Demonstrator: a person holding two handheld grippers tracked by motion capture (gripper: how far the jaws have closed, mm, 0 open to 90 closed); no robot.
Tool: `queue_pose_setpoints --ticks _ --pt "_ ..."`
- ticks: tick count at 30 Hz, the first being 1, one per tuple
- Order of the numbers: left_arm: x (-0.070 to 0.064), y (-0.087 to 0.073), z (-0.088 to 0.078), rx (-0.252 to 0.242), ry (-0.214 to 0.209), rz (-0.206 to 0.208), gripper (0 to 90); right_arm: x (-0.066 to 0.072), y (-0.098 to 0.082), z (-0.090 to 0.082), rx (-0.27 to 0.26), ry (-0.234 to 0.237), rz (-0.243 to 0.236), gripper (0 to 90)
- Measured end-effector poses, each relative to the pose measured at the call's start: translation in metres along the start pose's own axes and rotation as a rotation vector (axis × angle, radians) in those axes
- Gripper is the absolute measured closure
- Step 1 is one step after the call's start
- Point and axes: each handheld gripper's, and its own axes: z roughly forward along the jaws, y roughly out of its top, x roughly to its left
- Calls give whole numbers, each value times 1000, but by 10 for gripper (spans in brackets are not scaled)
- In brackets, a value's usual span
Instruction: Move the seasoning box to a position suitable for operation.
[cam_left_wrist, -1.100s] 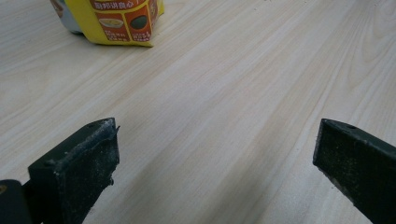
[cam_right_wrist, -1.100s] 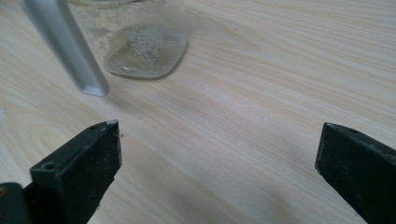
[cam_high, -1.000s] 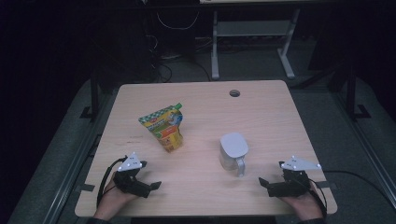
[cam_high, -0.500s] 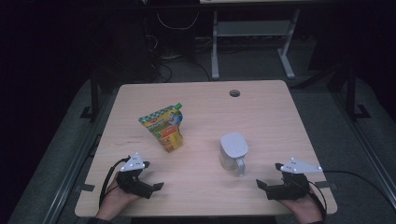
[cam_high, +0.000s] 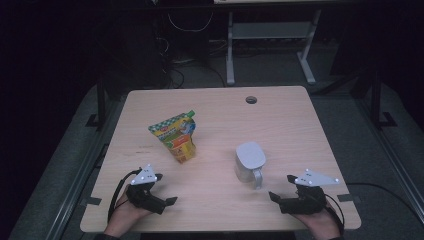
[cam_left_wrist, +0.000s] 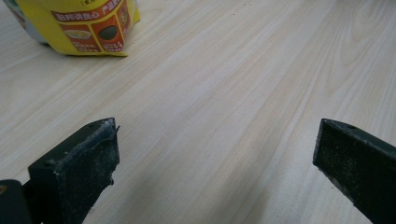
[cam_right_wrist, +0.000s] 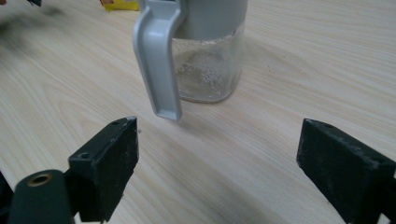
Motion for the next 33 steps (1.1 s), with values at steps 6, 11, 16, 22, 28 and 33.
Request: queue_pose_setpoints --ticks 6,11,16,22,28,33 --pt "-1 0 1 0 -3 4 0 5 4 2 6 -4 0 145" --pt "-2 1 1 -1 -5 1 0 10 8 6 8 -4 -7 160" --pt "-2 1 1 -3 -5 6 0 16 13 8 4 -7 -26 194" --pt "-2 1 2 -4 -7 4 0 20 19 11 -2 -20 -21 230" --pt "-2 1 2 -5 -7 2 0 23 27 18 -8 -19 -13 279" --pt "-2 1 2 -6 -10 -11 0 25 32 22 -16 -8 7 333"
